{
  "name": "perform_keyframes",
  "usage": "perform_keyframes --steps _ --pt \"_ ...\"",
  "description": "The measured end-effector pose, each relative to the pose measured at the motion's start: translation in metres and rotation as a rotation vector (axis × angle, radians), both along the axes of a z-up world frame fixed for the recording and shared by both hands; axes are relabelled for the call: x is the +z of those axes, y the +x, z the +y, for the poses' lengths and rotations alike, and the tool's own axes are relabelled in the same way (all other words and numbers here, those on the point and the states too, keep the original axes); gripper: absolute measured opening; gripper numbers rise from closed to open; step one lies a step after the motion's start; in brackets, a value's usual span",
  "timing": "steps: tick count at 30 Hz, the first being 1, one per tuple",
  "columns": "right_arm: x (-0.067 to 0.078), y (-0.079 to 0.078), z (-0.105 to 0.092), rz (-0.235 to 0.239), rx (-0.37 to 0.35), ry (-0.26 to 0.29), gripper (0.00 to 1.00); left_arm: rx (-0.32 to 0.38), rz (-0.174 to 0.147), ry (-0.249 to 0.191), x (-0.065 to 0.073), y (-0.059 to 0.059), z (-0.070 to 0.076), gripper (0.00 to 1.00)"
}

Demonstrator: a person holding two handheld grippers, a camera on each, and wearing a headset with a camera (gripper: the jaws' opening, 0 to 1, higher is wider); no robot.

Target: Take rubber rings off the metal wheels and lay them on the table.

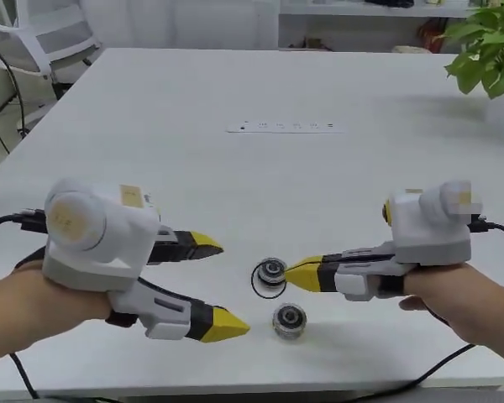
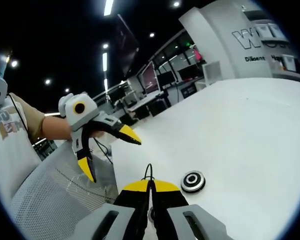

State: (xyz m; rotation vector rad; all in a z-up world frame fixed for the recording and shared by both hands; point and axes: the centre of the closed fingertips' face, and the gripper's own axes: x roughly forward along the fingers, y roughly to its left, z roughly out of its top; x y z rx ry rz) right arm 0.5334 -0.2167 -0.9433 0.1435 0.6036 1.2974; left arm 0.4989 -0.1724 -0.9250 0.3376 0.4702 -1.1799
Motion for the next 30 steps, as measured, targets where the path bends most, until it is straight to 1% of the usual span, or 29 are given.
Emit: perform_keyframes --steps 5,7,15,20,26,30 --pt "0.002 0.0 0.009 -0.003 0.023 -0.004 0.0 0.017 0.003 -0.007 0.002 -0.001 0.006 0.68" --pt "0.003 -0.002 0.014 -0.004 0.034 -0.004 0.0 0.023 0.003 -0.009 0.003 -0.001 0.009 0.69" --pt "0.003 -0.002 0.029 0.0 0.074 -0.009 0.0 0.031 0.004 -0.017 0.007 -0.006 0.018 0.75" --pt "-0.001 -0.007 0.038 0.003 0.11 -0.027 0.0 0.049 0.01 -0.021 0.008 -0.007 0.024 0.77" --pt "-0.006 -0.01 0.045 0.012 0.135 -0.038 0.0 0.067 0.013 -0.028 0.008 -0.009 0.03 0.8" --pt "-0.011 -0.014 0.051 0.023 0.156 -0.047 0.0 0.076 0.017 -0.031 0.008 -0.01 0.033 0.82"
